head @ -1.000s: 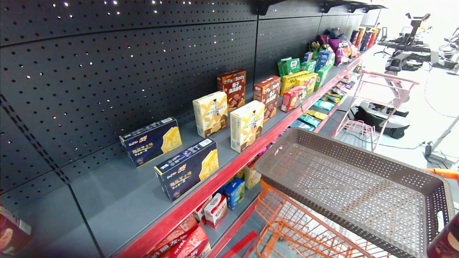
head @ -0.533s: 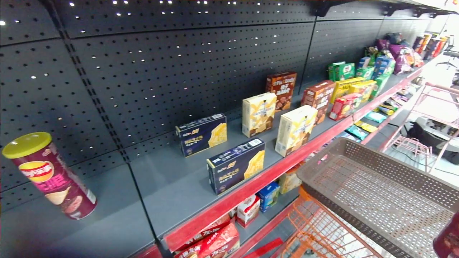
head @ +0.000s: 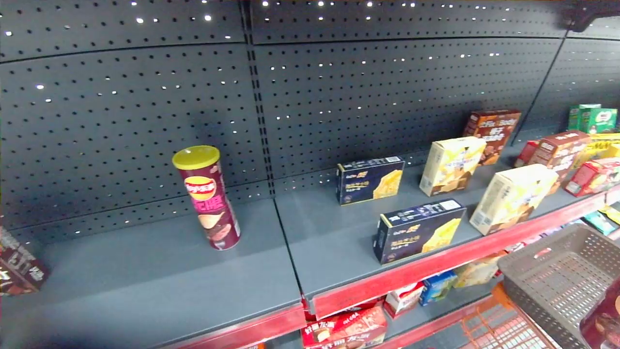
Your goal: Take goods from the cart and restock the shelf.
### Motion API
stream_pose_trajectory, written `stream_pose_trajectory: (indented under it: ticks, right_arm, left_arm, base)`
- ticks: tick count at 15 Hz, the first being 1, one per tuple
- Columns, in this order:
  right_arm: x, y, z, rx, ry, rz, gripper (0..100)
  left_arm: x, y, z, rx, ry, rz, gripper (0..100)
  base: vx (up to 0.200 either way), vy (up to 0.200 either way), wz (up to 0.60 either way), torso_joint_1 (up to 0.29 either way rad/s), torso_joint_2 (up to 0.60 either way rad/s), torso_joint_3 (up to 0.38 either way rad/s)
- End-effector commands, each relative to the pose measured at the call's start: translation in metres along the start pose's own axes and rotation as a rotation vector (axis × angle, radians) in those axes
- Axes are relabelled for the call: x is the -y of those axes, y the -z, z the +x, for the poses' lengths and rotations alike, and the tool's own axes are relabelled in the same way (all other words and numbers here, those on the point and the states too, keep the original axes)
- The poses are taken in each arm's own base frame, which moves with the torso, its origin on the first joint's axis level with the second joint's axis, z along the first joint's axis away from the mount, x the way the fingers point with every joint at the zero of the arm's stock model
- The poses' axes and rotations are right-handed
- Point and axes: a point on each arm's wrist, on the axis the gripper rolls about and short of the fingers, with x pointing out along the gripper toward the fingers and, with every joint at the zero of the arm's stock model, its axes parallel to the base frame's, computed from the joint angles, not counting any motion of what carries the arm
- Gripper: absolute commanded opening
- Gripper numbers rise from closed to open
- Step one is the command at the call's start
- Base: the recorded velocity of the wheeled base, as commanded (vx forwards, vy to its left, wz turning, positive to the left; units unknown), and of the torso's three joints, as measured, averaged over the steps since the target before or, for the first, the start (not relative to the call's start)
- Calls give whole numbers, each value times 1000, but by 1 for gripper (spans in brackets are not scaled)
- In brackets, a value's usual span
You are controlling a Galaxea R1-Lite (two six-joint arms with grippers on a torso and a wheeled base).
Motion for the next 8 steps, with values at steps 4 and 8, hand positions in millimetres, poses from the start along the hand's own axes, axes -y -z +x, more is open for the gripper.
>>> stream_pose_trajectory:
  ticks: [4, 8]
  right_arm:
    - [0, -4, 2, 4, -16, 0, 0]
    - [-1, -20, 2, 47, -96, -6, 0]
  left_arm:
    - [0, 0, 0, 0, -1, 0, 100]
    - [0, 0, 0, -2, -1, 0, 100]
  base:
    - [0, 0, 600, 1, 4, 2]
    - [0, 0, 600, 5, 8, 2]
